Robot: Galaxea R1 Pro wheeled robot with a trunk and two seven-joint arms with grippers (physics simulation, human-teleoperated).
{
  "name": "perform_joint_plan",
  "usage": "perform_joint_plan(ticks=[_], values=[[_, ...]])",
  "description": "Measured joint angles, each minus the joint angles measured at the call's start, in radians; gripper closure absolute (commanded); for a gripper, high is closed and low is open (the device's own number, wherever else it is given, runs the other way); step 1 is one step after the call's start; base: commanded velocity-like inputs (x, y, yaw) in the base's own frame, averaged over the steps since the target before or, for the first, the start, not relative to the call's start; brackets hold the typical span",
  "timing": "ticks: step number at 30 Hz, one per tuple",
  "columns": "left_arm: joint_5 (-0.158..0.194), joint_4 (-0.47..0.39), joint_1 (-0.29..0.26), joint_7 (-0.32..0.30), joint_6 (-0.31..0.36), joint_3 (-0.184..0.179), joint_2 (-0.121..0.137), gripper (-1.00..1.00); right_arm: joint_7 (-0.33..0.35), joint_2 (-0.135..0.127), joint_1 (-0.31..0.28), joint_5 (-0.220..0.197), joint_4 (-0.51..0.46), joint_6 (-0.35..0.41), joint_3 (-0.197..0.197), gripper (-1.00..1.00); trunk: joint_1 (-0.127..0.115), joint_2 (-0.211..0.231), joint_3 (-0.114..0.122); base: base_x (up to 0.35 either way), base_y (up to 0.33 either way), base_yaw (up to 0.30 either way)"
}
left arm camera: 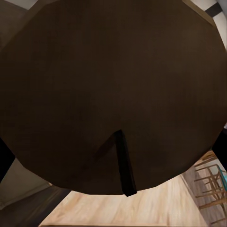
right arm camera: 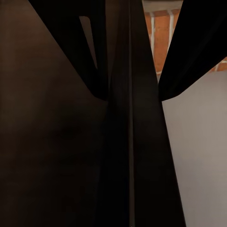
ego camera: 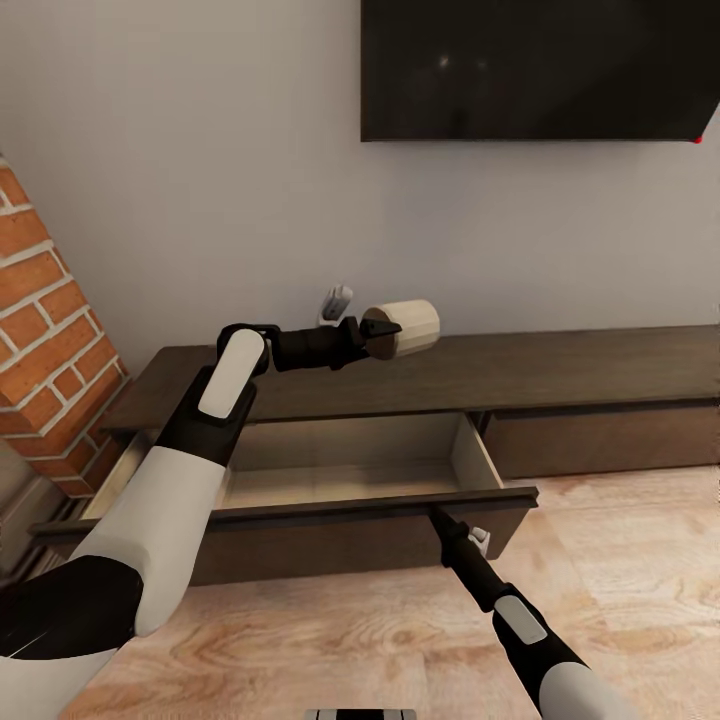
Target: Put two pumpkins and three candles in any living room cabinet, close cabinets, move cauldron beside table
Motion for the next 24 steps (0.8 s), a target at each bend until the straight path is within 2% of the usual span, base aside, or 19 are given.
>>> perform_joint_plan(ticks=[12,24], values=[[-0.001,0.000,0.003,0.001,0.000,-0.001,0.000,1.00,0.003,-0.002,0.000,0.003,0.000,0.000,0.003,1.00,0.000,0.000,0.000,-0.010,0.000,0.000],[-0.002,0.000,0.003,0.000,0.000,0.000,0.000,1.00,0.002,-0.003,0.000,0.001,0.001,0.000,0.000,1.00,0.000,0.000,0.000,-0.109,0.000,0.000]])
